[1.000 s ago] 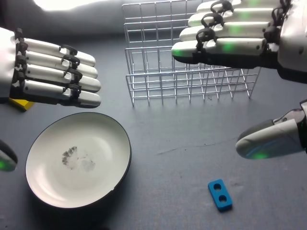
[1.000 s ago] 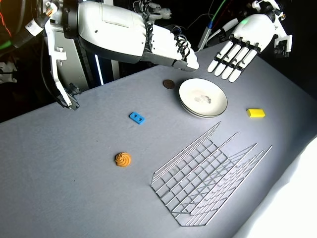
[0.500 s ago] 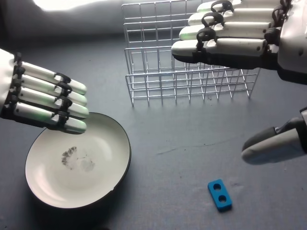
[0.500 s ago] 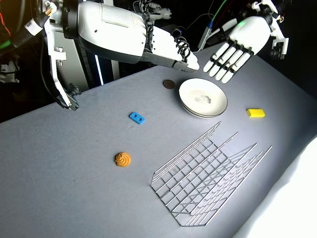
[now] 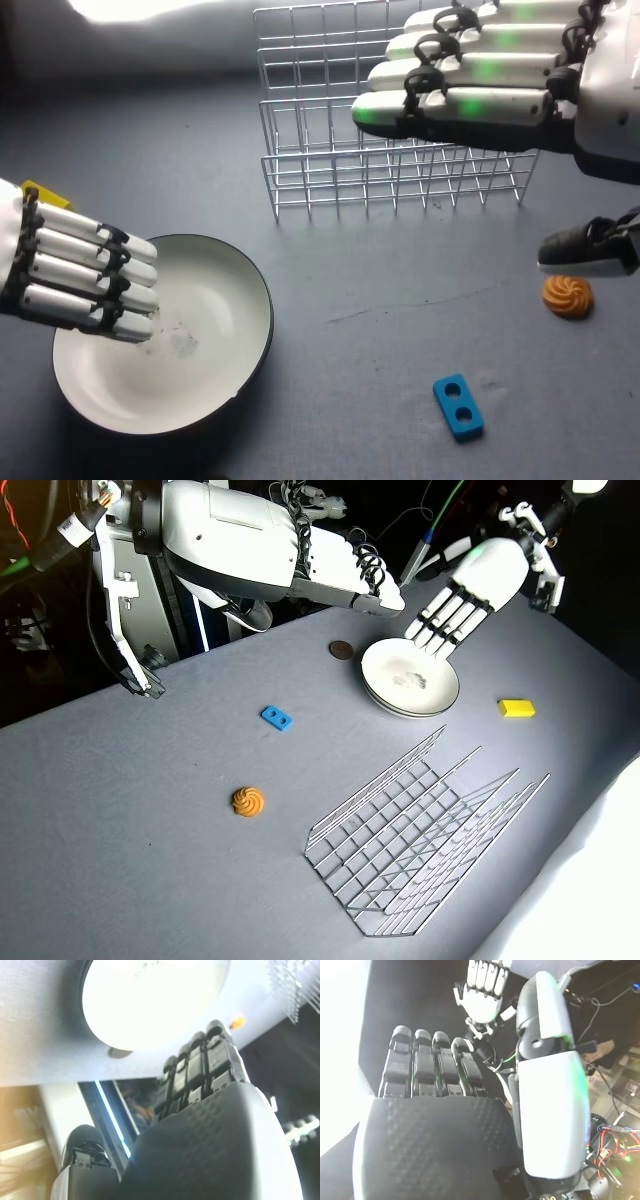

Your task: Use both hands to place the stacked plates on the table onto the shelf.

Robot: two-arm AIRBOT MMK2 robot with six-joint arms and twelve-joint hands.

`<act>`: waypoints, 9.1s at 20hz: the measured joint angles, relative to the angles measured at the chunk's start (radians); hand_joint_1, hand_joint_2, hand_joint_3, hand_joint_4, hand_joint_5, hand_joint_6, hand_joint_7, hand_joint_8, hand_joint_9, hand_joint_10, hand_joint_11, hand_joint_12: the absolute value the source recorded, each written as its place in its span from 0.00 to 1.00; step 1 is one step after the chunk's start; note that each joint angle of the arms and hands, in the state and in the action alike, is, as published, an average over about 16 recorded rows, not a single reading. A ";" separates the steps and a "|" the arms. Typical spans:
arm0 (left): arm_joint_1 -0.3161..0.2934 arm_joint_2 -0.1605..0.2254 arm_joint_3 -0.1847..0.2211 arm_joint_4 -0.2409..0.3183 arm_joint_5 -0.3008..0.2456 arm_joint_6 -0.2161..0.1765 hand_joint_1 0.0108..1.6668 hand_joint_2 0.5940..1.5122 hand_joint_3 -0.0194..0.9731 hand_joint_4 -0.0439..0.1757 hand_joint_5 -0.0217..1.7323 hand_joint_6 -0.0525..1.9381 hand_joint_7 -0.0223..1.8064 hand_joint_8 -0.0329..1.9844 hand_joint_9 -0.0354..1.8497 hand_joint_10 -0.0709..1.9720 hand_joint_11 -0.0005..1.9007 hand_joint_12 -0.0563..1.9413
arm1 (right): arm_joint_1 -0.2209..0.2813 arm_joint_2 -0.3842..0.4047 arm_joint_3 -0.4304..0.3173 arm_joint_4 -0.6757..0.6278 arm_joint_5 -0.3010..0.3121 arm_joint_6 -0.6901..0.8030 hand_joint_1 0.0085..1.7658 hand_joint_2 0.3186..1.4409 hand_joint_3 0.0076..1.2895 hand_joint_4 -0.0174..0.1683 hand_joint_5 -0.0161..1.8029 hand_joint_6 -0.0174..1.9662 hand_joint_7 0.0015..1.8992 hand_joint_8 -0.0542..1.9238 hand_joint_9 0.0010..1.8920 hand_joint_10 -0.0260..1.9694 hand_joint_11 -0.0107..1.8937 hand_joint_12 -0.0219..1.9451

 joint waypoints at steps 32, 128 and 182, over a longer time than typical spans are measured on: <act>0.245 -0.088 0.074 -0.116 0.130 0.099 0.00 0.55 0.03 0.17 0.03 0.02 0.02 0.01 0.03 0.04 0.01 0.02 | -0.018 -0.031 -0.035 0.010 -0.092 -0.139 0.59 0.65 0.01 0.12 0.02 0.03 0.01 0.04 0.01 0.02 0.01 0.02; 0.017 0.082 -0.035 -0.079 0.157 -0.066 0.00 0.61 0.03 0.22 0.06 0.04 0.04 0.02 0.03 0.04 0.01 0.03 | -0.230 -0.613 0.247 0.965 0.051 -1.366 0.68 0.57 0.00 0.12 0.59 0.29 0.55 0.54 0.50 0.58 0.35 0.80; 0.052 0.000 0.012 -0.065 0.244 -0.148 0.00 0.61 0.03 0.21 0.05 0.04 0.05 0.02 0.04 0.04 0.01 0.03 | 0.228 -0.370 0.414 0.878 -0.351 -0.292 0.70 0.61 0.00 0.04 0.56 0.34 0.52 0.62 0.45 0.63 0.31 0.79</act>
